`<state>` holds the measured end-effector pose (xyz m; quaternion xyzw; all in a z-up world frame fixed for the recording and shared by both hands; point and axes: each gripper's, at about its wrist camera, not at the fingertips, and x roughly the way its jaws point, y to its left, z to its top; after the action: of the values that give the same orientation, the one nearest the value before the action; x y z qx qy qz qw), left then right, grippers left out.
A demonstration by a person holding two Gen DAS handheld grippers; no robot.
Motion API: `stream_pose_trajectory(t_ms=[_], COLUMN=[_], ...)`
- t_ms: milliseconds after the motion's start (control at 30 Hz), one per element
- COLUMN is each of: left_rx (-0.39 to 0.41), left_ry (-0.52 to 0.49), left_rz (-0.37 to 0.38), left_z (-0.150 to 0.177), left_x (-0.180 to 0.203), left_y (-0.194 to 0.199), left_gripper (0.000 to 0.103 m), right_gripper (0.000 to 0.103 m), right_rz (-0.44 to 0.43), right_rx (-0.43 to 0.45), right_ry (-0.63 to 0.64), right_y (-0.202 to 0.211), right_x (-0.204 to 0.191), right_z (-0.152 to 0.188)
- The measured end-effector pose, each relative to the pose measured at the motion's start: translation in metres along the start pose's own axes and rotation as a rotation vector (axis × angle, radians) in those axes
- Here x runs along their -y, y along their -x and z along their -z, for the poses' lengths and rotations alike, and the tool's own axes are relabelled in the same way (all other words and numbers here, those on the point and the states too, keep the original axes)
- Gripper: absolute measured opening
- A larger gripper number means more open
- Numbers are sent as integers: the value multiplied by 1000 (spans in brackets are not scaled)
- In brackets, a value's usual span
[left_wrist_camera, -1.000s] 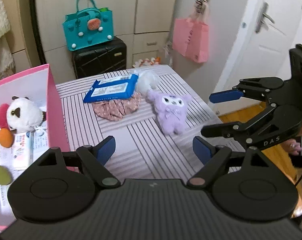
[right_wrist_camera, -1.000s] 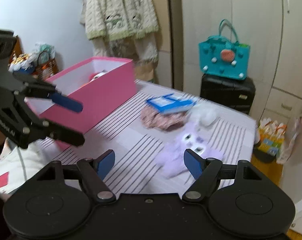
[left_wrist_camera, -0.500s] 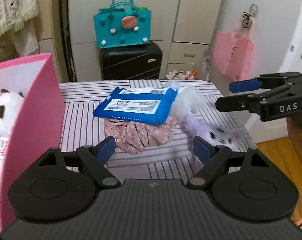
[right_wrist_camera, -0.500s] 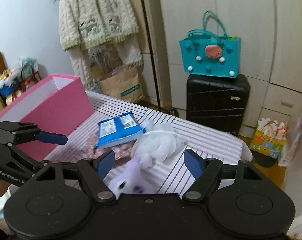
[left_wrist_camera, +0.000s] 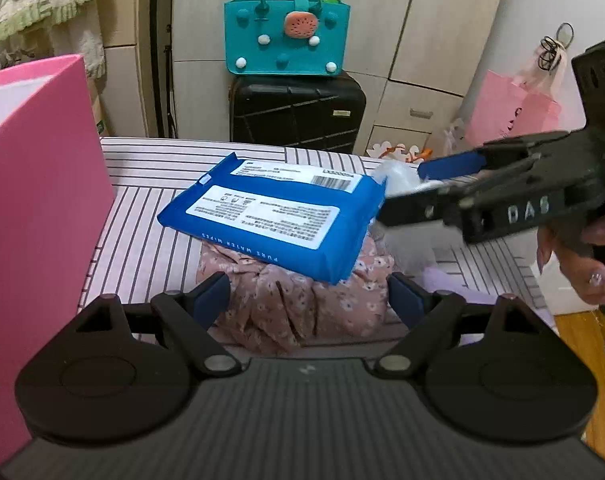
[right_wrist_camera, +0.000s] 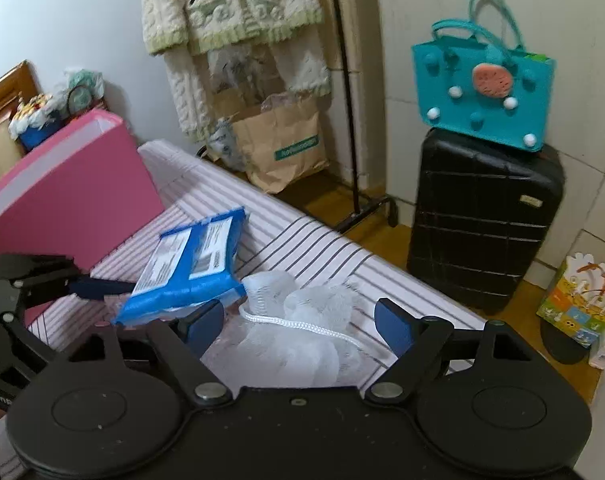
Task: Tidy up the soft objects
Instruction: 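Move the left tool to the pink floral cloth while the right tool reaches the white mesh puff, then close the left gripper on the floral cloth while the right gripper grasps the mesh puff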
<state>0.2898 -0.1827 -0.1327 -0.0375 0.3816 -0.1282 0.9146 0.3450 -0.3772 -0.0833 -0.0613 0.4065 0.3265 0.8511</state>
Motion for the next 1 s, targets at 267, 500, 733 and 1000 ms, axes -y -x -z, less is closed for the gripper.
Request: stream_pose_trajectory(t_ms=[267,500,733,1000], left_rx=[39,84,107,74], left_ry=[-6,-41,-79,-36], left_rz=[-39,-78,-123,-70], left_z=[1,7,15,16], left_x=[2,5,9,1], left_y=[-4,-1,1,14], left_gripper=[86,60,48,17], right_gripper=[78,49,48,47], right_rz=[17,8,-17,-13], right_rx=[-23,-25,-20,14], right_ry=[38,12,24,0], right_y=[-14,-3,1,15], right_x=[-11,-19,-39,-52], right_z=[10,15,20,23])
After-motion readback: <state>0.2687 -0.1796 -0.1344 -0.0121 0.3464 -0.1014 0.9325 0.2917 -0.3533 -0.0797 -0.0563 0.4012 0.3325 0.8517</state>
